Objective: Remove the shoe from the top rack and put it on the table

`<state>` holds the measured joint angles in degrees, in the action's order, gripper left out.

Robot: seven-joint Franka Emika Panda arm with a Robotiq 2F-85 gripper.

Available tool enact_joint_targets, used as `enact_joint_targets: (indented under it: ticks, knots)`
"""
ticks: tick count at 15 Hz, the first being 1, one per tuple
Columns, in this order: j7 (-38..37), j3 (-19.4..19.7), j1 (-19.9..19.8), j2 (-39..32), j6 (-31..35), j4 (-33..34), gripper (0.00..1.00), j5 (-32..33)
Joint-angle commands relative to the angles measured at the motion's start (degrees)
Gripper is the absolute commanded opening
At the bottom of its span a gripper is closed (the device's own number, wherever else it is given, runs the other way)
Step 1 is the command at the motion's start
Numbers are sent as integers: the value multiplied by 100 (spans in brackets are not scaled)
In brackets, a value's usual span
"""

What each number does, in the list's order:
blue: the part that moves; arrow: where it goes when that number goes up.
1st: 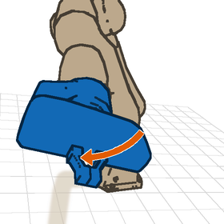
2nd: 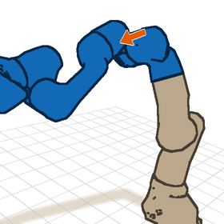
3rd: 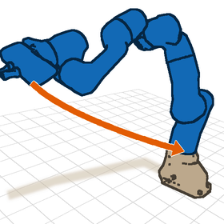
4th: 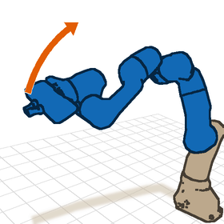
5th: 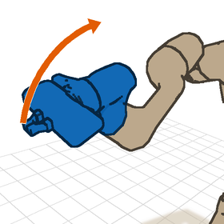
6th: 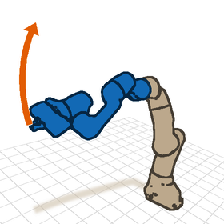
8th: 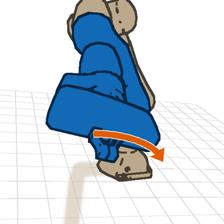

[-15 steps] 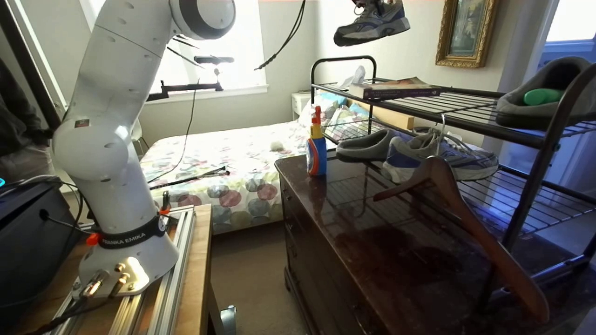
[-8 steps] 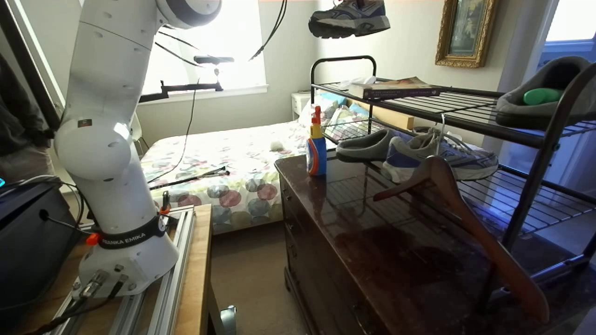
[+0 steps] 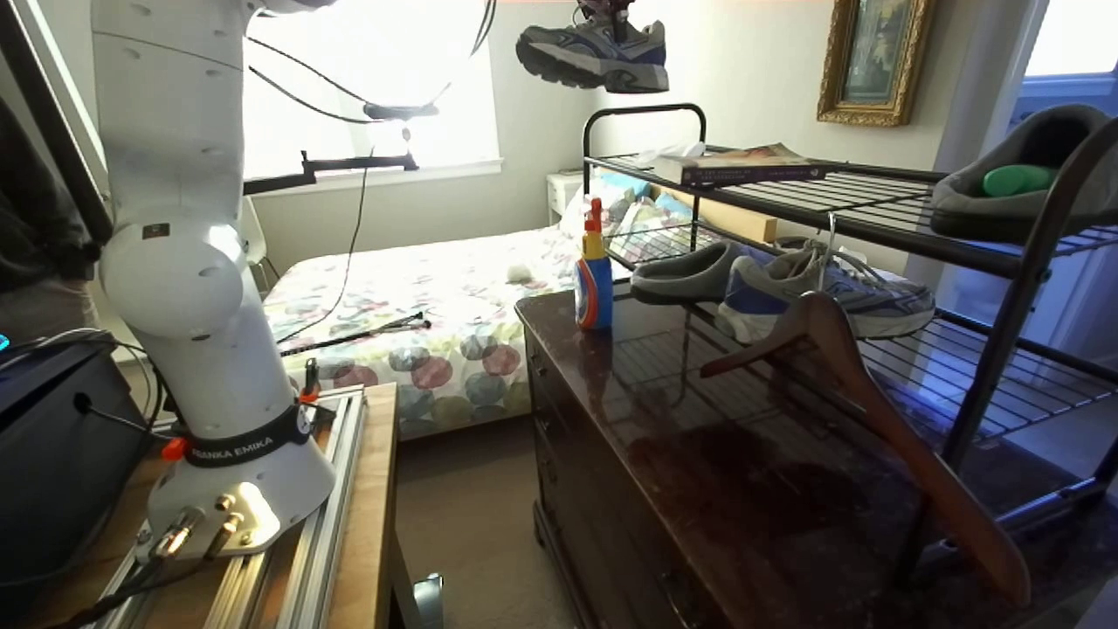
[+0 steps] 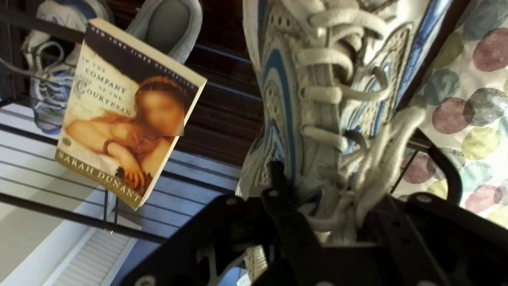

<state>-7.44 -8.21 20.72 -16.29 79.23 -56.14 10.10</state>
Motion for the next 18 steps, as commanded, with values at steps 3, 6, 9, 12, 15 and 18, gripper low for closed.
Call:
enact_joint_targets:
  ticks: [3, 6, 9, 12, 15, 18]
  knots:
    - [-49, 48, -427, 1200, 355, -1937, 9, -1001]
    - [88, 157, -625, 1613, 480, -2768, 9, -1483]
    - [274, 291, -769, 2001, 783, -3638, 9, -1722]
    - [536, 258, -1035, 2383, 1154, -4535, 9, -1856]
    - [706, 318, -1209, 2747, 1784, -5476, 9, -2037]
    - [887, 394, -1358, 2994, 2968, -6356, 9, -2157]
